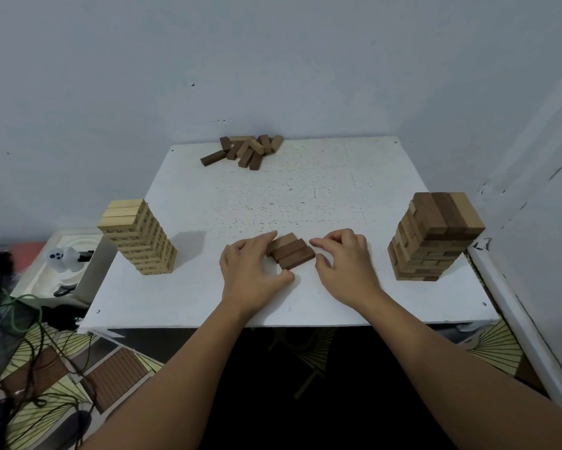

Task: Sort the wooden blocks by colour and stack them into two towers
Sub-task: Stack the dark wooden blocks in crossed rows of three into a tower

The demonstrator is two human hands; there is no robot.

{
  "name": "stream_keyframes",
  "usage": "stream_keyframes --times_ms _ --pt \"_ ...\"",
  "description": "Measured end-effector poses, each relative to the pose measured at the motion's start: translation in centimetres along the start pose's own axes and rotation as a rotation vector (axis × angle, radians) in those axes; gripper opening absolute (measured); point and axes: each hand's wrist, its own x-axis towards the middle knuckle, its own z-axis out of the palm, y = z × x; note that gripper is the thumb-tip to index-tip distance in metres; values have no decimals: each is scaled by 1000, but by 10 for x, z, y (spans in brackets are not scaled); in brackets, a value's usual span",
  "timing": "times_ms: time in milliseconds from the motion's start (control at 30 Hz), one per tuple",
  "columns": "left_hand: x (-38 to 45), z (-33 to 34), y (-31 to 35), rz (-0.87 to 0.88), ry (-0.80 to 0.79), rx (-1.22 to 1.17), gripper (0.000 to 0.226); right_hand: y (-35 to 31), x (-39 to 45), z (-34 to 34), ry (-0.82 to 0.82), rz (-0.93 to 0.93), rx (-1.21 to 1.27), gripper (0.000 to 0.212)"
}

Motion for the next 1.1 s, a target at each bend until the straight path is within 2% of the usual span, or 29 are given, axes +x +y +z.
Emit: stream_keyframes --times_ms 167,500,733,967,1100 --pt "1 -4 -4 -70 5 -63 96 -1 -2 1 15 -36 13 33" --pt "2 -15 -3 -24 -35 -127 85 -2 -3 -1 -11 -29 22 29" --pt "6 -22 -10 -70 -95 -210 91 -2 -2 -1 -11 -18 31 30" --pt "9 -20 -14 -89 -81 -198 84 -3 -2 -3 -18 9 38 12" --pt "8 -21 -14 -85 -76 -204 84 -5 -3 -3 -18 2 27 9"
